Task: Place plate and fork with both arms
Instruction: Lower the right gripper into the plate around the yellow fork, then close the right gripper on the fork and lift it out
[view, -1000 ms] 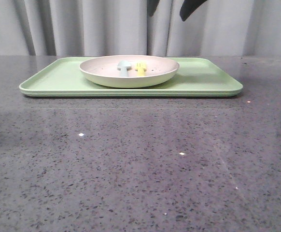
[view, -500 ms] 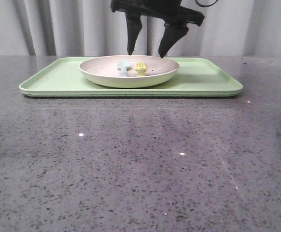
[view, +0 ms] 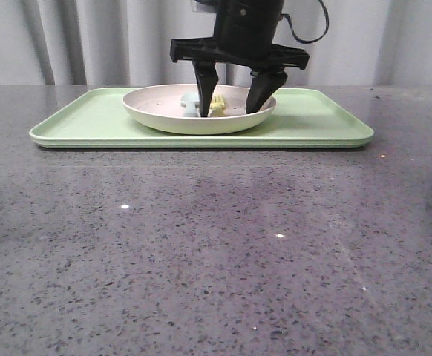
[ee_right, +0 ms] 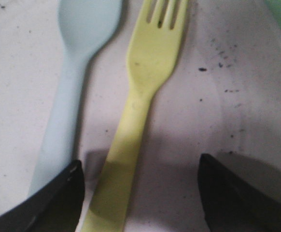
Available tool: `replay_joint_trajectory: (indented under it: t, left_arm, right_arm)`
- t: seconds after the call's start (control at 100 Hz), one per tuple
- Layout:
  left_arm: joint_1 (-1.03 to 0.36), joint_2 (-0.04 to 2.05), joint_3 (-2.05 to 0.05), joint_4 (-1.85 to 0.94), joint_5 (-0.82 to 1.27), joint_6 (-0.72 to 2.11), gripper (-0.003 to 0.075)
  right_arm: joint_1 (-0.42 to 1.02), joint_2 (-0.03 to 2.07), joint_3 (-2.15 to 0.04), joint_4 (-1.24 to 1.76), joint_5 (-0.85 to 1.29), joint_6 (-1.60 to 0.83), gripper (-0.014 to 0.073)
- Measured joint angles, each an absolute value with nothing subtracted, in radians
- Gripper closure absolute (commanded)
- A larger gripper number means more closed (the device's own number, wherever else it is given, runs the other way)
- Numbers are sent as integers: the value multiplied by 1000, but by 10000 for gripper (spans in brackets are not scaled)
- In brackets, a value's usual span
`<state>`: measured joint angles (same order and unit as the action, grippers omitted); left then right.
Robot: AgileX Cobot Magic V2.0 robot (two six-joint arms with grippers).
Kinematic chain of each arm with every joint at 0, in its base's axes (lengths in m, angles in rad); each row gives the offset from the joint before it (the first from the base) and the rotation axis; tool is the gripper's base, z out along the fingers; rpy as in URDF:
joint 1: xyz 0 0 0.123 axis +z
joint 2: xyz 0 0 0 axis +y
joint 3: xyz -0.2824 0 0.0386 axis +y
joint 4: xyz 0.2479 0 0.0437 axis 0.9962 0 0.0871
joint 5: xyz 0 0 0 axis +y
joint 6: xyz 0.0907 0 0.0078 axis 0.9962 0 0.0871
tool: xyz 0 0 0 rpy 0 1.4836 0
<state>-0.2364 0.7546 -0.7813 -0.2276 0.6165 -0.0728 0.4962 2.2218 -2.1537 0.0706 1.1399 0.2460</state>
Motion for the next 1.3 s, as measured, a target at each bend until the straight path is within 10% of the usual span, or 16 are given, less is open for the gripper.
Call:
replay_joint_trajectory:
  t: [0.46, 1.3]
  left_arm:
    - [-236, 755, -781, -228, 617, -73, 491]
    - [-236, 755, -781, -228, 619, -73, 491]
  right_arm:
    - [496, 2226, -2153, 69, 1140, 246, 668]
    - [390, 2117, -2174, 45, 1241, 249, 661]
